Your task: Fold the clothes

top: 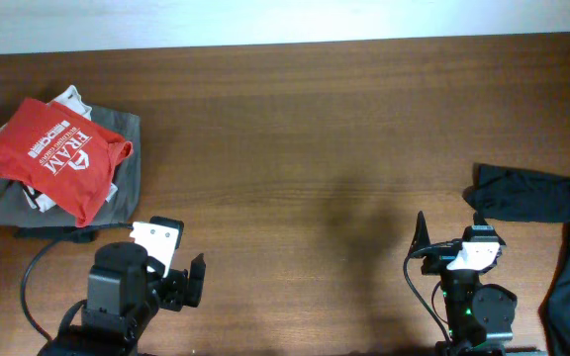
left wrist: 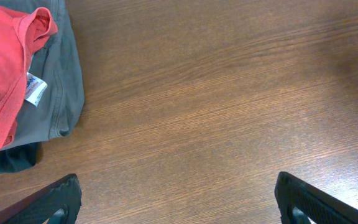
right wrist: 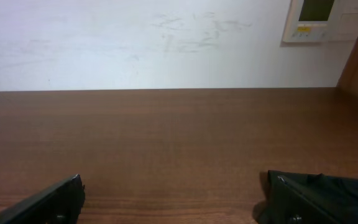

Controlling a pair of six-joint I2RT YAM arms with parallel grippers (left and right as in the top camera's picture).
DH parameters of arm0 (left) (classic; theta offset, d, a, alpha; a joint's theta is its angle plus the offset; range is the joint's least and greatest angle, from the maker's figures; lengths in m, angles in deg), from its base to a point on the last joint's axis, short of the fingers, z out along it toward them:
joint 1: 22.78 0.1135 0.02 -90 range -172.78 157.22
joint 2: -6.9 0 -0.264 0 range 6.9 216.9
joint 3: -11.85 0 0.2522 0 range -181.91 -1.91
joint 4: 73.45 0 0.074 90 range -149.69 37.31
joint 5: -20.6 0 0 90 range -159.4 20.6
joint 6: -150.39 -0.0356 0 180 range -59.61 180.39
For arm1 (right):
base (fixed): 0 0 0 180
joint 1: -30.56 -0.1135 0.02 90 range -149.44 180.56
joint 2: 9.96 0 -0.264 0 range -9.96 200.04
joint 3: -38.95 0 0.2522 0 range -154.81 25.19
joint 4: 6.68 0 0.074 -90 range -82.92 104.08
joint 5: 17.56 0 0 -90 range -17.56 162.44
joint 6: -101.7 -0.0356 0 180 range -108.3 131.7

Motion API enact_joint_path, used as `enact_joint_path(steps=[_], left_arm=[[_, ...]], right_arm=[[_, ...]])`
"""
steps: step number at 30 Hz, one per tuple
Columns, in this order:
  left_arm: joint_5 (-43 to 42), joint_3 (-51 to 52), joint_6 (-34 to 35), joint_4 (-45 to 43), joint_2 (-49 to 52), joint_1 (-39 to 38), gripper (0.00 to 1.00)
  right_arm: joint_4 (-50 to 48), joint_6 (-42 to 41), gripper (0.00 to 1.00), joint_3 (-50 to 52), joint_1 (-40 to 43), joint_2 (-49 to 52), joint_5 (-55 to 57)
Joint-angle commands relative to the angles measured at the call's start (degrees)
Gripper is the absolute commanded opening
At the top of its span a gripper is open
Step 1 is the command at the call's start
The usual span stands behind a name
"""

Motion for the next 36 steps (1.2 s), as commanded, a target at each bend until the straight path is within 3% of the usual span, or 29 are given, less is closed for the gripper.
enact_joint_path(steps=[1,13,20,25,34,36], left_arm=[[0.59,0.17,0.52,-0.11,-0.28,-0.17,0.99],[0.59,0.83,0.52,-0.11,-1.88,-0.17,0.99],[1.99,8.20,0.52,-3.04,-11.39,-0.15,0.99],[2.01,21.42,0.52,-16.92,-21.64,-0.11,0.99],[3.45,44.11,-0.79,-53.31,-29.99,-0.11,0.99],[3.48,44.89,-1.62,-53.99,-30.29,0.02,0.99]], right_arm=[[0.52,-0.24,0.99,0.26,0.48,-0.42,-0.76],[0.52,-0.24,0.99,0.26,0.48,-0.42,-0.76],[0.52,-0.24,0.99,0.26,0.48,-0.42,-0.76],[0.52,-0.24,0.99,0.26,0.48,-0.42,-0.76],[0.52,-0.24,0.99,0.26,0.48,-0.42,-0.76],[0.52,-0.24,0.99,0.26,0.48,-0.42,-0.76]])
